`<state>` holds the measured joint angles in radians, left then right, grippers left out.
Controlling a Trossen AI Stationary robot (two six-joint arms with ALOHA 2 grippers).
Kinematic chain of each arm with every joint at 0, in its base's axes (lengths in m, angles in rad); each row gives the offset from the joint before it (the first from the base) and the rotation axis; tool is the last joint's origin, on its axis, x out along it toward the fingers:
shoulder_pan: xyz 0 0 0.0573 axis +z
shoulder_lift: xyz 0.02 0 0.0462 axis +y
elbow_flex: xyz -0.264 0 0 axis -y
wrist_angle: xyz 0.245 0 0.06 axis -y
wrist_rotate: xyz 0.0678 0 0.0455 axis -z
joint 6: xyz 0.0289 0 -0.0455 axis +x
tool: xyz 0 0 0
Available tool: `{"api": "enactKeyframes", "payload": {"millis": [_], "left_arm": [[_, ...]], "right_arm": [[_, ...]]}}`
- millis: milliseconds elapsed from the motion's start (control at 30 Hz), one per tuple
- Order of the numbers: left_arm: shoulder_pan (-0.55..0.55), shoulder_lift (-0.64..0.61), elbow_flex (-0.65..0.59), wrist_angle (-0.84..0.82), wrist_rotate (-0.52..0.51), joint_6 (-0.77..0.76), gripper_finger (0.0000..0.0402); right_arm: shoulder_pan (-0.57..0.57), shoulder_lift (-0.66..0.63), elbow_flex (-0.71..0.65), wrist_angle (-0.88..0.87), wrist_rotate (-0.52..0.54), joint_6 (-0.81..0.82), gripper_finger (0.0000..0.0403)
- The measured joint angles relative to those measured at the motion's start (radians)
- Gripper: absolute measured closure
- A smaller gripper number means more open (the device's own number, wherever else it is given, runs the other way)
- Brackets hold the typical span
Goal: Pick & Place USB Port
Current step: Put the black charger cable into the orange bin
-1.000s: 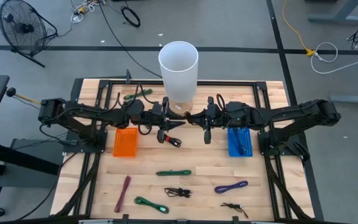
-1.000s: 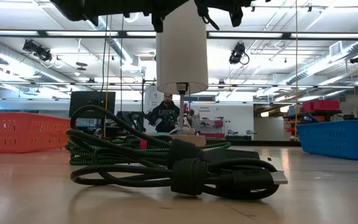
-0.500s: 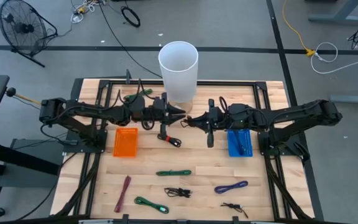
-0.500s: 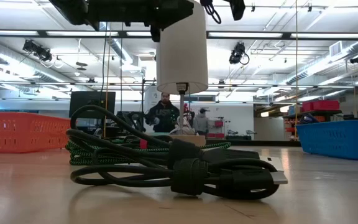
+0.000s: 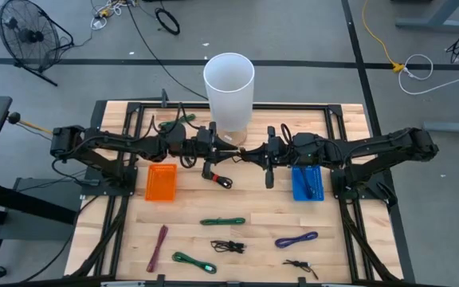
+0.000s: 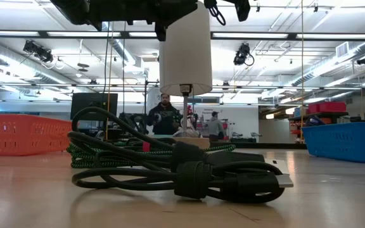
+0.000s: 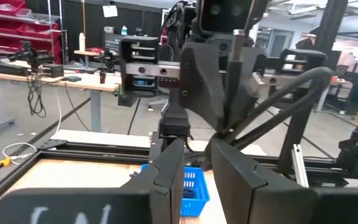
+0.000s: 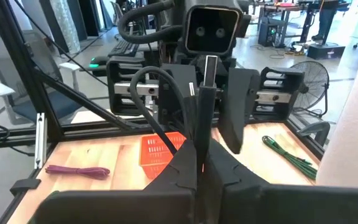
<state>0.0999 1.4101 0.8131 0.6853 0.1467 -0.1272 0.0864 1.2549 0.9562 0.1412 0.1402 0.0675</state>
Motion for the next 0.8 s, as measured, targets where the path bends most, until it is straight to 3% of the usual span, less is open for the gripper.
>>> {"api": "enactKeyframes", "payload": {"millis": [800], "left_arm": [[-0.047,-0.001,-0.004,0.043,0.013,0.004,0.0317]], "right_arm": [[-0.007,0.059,-0.001,0.083,0.028,0.022,0.0401]]}}
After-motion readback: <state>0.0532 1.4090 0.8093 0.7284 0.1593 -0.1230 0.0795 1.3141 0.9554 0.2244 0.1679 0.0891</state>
